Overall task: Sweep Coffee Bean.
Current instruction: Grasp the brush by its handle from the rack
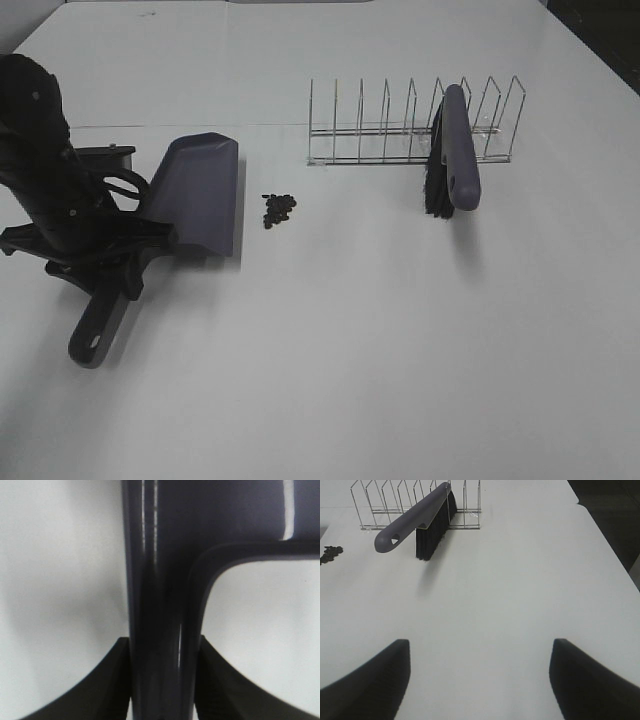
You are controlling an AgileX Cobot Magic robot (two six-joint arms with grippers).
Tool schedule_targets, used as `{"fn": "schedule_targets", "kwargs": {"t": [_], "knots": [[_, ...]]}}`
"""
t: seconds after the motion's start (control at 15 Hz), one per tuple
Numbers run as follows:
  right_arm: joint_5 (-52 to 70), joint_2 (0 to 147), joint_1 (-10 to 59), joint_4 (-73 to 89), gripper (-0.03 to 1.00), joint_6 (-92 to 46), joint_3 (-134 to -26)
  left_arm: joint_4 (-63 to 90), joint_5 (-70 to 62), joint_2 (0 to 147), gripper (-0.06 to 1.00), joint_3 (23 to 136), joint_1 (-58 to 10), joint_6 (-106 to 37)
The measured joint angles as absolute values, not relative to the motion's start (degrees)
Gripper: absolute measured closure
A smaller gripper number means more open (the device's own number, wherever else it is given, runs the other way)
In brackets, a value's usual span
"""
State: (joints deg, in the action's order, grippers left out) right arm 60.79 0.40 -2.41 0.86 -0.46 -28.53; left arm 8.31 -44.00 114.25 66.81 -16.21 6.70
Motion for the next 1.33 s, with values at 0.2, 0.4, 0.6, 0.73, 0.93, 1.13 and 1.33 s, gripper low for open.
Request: {"fn": "schedule_targets", "kwargs": {"t": [0.2,0.4,0.6,0.73,0.93,1.13,1.33], "knots": [[58.21,6.65,-2.41,3.21,0.29,-0.63,-29.85,8.31,-44.0,114.25,0.6,66.81,-16.21,6.53],[51.39,19.19,-2.41,5.04,0.29,-2.92,-33.98,8.31,-44.0,114.25,0.6,66.81,-16.21,6.53],[48.93,38.85,-1.83,5.1,0.29,-3.84,-45.55,8.31,-44.0,114.25,0.6,66.81,-16.21,6.53],[49.73,46.58,-1.78,5.1,0.29,-3.84,-51.34,8.31,-44.0,114.25,0.6,66.81,-16.21,6.53],[52.14,61.59,-1.78,5.1,0.29,-3.84,-63.2,8.31,-44.0,114.25,0.6,66.81,-16.21,6.47],[52.25,74.26,-1.78,5.9,0.29,-3.84,-74.03,8.31,-44.0,114.25,0.6,66.81,-16.21,6.47],[54.43,84.68,-1.78,8.71,0.29,-3.84,-84.63,8.08,-44.0,114.25,0.6,66.81,-16.21,6.47]]}}
